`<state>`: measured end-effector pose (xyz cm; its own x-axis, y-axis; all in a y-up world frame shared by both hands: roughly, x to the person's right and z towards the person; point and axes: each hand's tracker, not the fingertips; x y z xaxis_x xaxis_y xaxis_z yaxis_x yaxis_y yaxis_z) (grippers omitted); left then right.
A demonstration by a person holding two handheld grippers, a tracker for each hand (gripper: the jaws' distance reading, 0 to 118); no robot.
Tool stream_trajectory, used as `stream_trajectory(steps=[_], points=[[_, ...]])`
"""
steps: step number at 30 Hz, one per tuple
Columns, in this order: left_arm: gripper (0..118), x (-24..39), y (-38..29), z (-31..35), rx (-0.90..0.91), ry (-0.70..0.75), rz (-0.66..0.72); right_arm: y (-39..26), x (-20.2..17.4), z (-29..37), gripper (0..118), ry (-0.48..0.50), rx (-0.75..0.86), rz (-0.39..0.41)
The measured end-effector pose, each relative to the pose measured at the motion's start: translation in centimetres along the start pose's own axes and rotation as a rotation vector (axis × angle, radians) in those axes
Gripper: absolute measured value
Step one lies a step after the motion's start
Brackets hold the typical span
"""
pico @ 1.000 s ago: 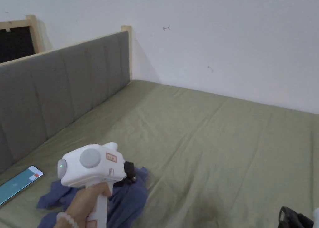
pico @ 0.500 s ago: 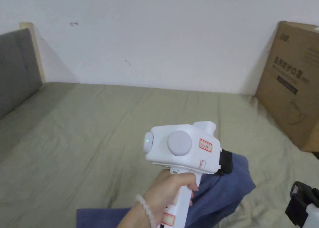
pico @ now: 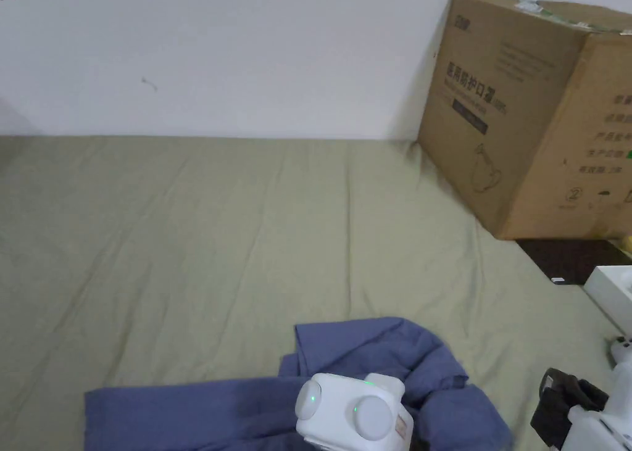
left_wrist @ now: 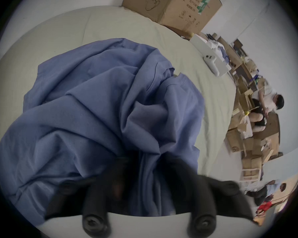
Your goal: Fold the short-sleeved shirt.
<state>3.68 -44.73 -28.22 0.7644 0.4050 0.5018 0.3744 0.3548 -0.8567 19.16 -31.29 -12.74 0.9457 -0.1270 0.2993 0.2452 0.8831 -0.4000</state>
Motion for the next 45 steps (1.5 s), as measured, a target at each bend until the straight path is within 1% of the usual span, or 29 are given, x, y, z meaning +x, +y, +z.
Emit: stream_trajectory(steps=[1,2,3,5,7,8,9,10,12,13,15,16,19,21,22,24,25,26,30,33,35,36,37,38,41,42,43,44,45], points=[[77,0.0,0.4,0.9,-0.014,-0.012,0.026,-0.1,-0.2,-0.1,0,0.010,-0.005,-0.012],[101,0.1,0.7,1.7,-0.008,-0.013,0.027,0.0,-0.4,-0.1,0,0.017,-0.009,-0.019],[112,0.3,0.8,2.8,0.020,-0.015,0.032,0.0,-0.7,-0.1,0,0.027,-0.009,-0.020],[113,0.1,0.5,6.0,0.147,0.001,0.027,0.0,-1.9,0.0,0,0.055,-0.007,-0.002],[112,-0.5,0.1,8.8,0.181,0.022,0.028,-0.1,-3.1,0.1,0,0.092,-0.006,0.029],[109,-1.3,-0.4,10.2,0.183,0.018,0.035,-0.2,-3.8,0.1,0,0.109,-0.008,0.042],[100,-2.5,-1.4,11.6,0.207,0.024,0.054,-0.4,-4.4,0.1,0,0.124,-0.008,0.053],[73,-3.6,-2.4,13.0,0.257,0.036,0.084,-0.6,-5.2,0.1,0,0.145,-0.011,0.065],[7,-5.8,-4.2,14.8,0.287,0.084,0.146,-1.1,-6.8,-0.1,0,0.184,-0.029,0.092],[0,-7.5,-5.6,15.4,0.287,0.142,0.181,-1.5,-7.7,-0.2,0,0.203,-0.039,0.106],[0,-9.8,-7.8,16.3,0.306,0.239,0.229,-2.1,-9.0,-0.3,0,0.238,-0.054,0.133],[0,-11.2,-9.0,16.8,0.297,0.254,0.251,-2.4,-9.7,-0.4,0,0.249,-0.062,0.145],[0,-15.4,-12.1,18.3,0.313,0.247,0.423,-3.2,-11.4,-0.9,0,0.277,-0.084,0.178],[0,-17.8,-13.3,19.6,0.352,0.283,0.505,-3.5,-12.4,-1.3,0,0.288,-0.100,0.189],[13,-18.9,-13.4,20.2,0.347,0.313,0.529,-3.6,-12.8,-1.5,0,0.298,-0.107,0.189],[67,-20.4,-12.8,20.9,0.316,0.366,0.518,-3.8,-13.3,-1.8,0,0.316,-0.124,0.188],[91,-21.7,-12.2,21.4,0.294,0.379,0.507,-3.9,-13.5,-2.0,0,0.322,-0.128,0.189],[98,-22.5,-11.5,21.5,0.281,0.387,0.499,-4.1,-13.7,-2.2,0,0.323,-0.131,0.196],[98,-25.6,-8.8,21.6,0.296,0.399,0.543,-4.7,-14.1,-3.2,0,0.319,-0.159,0.216],[98,-27.4,-7.3,18.6,0.242,0.383,0.545,-5.1,-13.8,-3.9,0,0.310,-0.187,0.202],[92,-28.1,-6.8,15.1,0.068,0.425,0.534,-5.2,-13.5,-4.4,0,0.303,-0.198,0.195],[91,-27.8,-6.8,13.6,0.028,0.463,0.497,-5.2,-13.3,-4.5,0,0.298,-0.202,0.196],[91,-26.6,-7.5,13.2,0.112,0.567,0.361,-5.3,-13.1,-4.6,0,0.287,-0.205,0.201],[86,-25.9,-7.3,13.3,0.112,0.596,0.371,-5.2,-12.8,-4.9,0,0.278,-0.208,0.203],[66,-25.5,-7.1,14.0,0.124,0.592,0.394,-5.2,-11.8,-5.6,0,0.247,-0.223,0.177],[57,-25.6,-7.0,14.2,0.126,0.592,0.400,-5.2,-11.5,-5.9,0,0.244,-0.230,0.165],[36,-25.4,-7.0,14.6,0.122,0.593,0.403,-5.2,-11.1,-6.1,0,0.241,-0.236,0.151],[9,-24.9,-6.9,15.1,0.142,0.626,0.394,-5.1,-10.7,-6.3,0,0.237,-0.240,0.150],[2,-24.8,-7.1,15.4,0.169,0.642,0.385,-5.0,-10.4,-6.4,0,0.236,-0.242,0.150]])
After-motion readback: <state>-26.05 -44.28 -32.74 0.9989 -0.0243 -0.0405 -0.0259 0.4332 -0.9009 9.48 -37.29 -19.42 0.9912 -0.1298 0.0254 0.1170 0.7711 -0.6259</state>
